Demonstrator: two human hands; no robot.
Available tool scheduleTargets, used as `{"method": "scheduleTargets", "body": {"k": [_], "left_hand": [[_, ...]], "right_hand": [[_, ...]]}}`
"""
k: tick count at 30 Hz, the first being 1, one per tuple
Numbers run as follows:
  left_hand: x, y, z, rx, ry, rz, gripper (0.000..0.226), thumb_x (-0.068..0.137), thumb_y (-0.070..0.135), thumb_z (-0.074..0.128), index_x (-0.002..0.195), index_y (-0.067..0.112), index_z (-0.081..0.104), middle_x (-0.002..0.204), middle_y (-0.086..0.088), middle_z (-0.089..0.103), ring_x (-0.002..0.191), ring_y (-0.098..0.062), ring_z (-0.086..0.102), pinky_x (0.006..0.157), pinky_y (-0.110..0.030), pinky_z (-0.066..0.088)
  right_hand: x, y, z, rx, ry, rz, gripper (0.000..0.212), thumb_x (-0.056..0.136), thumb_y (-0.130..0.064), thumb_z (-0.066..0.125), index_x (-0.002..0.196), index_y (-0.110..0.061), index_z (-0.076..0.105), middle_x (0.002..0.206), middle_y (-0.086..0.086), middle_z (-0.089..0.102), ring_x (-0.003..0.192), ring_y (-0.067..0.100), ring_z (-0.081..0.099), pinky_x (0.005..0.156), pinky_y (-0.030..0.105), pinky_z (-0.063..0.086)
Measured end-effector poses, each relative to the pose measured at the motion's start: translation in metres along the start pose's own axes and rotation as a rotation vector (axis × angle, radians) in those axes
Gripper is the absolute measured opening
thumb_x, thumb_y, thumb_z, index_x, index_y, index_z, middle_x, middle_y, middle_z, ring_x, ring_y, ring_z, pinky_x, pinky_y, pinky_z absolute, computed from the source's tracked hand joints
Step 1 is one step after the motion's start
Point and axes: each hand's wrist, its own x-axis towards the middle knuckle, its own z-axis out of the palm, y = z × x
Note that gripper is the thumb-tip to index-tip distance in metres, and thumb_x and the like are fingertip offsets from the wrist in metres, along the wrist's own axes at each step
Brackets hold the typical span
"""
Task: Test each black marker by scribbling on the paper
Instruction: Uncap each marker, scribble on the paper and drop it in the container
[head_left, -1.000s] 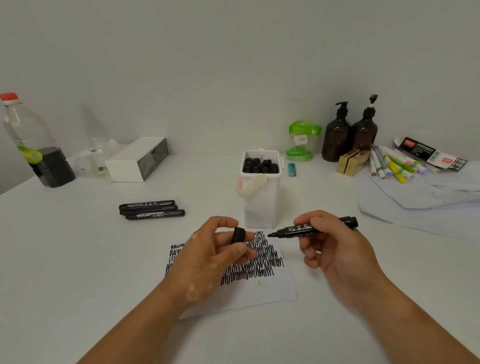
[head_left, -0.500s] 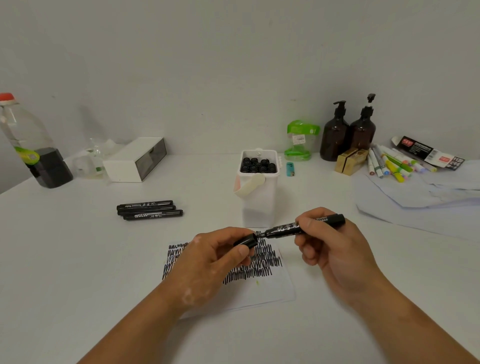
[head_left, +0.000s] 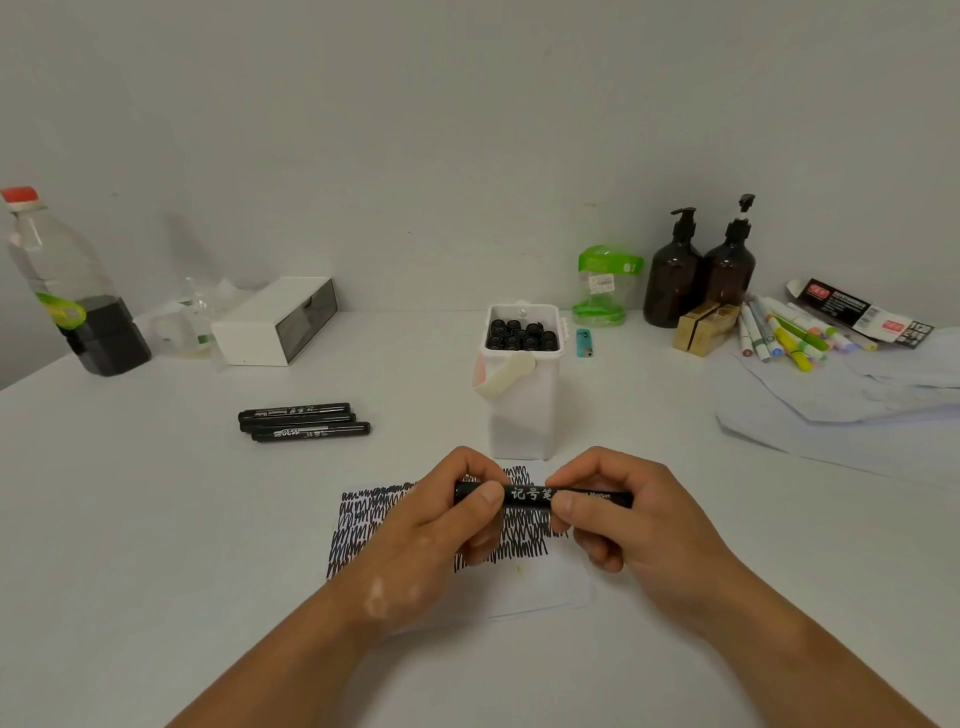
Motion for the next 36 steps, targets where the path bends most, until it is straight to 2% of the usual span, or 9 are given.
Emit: {"method": "scheduleTargets", "body": {"k": [4,9,15,32,36], "left_hand": [[0.0010,-0.0008,0.0026,0.004,-0.001,-0.001,0.028,0.088,0.041,0.058,0.099,0.017,0.053,0.063,0.011,0.044,0.062,-0.015,0.038,0.064,-0.028,0.037],[0.0009,0.0015,0.0046,0.020,0.000,0.003,0.023,0.088,0.041,0.059,0.097,0.020,0.053,0.066,0.005,0.046,0.063,-0.018,0.040,0.066,-0.037,0.036],[0.0005,0.0043,0.0071,0.048,-0.014,-0.013,0.021,0.091,0.024,0.057,0.100,0.009,0.046,0.063,0.005,0.048,0.060,-0.017,0.041,0.062,-0.028,0.039],[0.0016,0.0089,0.0101,0.031,0.015,0.002,0.022,0.088,0.020,0.058,0.098,0.005,0.045,0.060,0.003,0.049,0.059,-0.018,0.043,0.061,-0.027,0.041],[0.0025,0.0083,0.0076,-0.004,-0.007,0.025,0.023,0.090,0.016,0.059,0.103,0.005,0.044,0.065,-0.003,0.054,0.063,-0.019,0.047,0.061,-0.020,0.041]], "right_hand": [[0.0020,0.0003,0.0016,0.033,0.020,-0.023,0.007,0.074,-0.016,0.070,0.079,-0.012,0.069,0.062,0.007,0.063,0.048,0.015,0.041,0.044,0.023,0.033],[0.0046,0.0005,0.0016,0.038,0.049,-0.042,0.007,0.072,-0.014,0.070,0.076,-0.008,0.067,0.057,0.007,0.059,0.046,0.015,0.038,0.043,0.023,0.031],[0.0053,0.0008,0.0007,0.045,0.046,-0.033,0.004,0.072,-0.014,0.070,0.071,-0.011,0.068,0.057,0.010,0.057,0.045,0.016,0.034,0.044,0.025,0.028],[0.0056,-0.0002,0.0041,0.091,0.049,-0.010,0.005,0.072,-0.014,0.069,0.070,-0.010,0.066,0.057,0.011,0.054,0.042,0.015,0.031,0.045,0.025,0.026],[0.0059,-0.0003,0.0030,0.135,0.031,-0.011,0.008,0.071,-0.015,0.073,0.074,-0.010,0.066,0.060,0.013,0.055,0.045,0.016,0.032,0.045,0.025,0.027]]}}
